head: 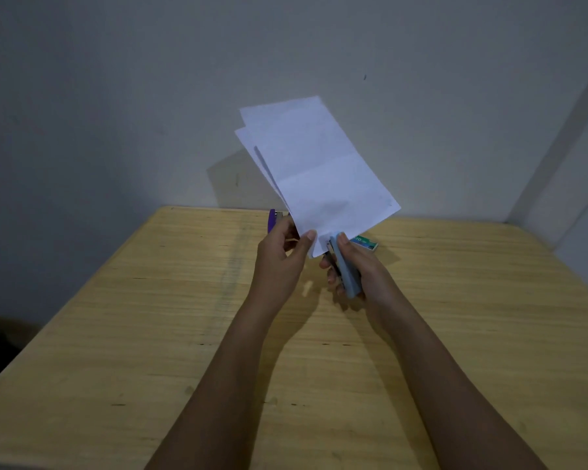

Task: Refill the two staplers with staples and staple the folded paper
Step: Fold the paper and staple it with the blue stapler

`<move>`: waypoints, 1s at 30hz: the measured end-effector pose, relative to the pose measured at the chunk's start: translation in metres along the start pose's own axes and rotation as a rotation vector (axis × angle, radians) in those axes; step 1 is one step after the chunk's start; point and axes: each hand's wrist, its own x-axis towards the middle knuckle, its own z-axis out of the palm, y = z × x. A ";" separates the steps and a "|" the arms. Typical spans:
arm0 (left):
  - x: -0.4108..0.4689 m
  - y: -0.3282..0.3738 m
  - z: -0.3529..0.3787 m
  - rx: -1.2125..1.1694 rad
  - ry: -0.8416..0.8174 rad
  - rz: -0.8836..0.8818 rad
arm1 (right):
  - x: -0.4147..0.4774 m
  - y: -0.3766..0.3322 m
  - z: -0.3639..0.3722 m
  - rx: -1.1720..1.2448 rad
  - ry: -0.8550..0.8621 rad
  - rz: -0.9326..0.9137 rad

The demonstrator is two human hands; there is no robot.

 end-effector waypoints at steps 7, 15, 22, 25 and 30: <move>0.001 -0.001 0.001 -0.019 -0.012 -0.013 | 0.001 0.003 -0.001 -0.025 -0.002 -0.005; 0.002 -0.001 0.001 -0.034 -0.008 -0.046 | 0.002 0.002 0.004 -0.017 0.036 -0.012; 0.000 -0.001 0.002 -0.058 -0.005 -0.068 | 0.005 -0.001 0.006 -0.073 0.102 -0.006; -0.002 0.001 0.004 -0.056 -0.002 -0.099 | 0.005 0.000 0.007 -0.055 0.137 0.003; -0.001 0.000 0.005 -0.031 0.011 -0.110 | 0.005 0.004 0.012 0.113 0.148 0.022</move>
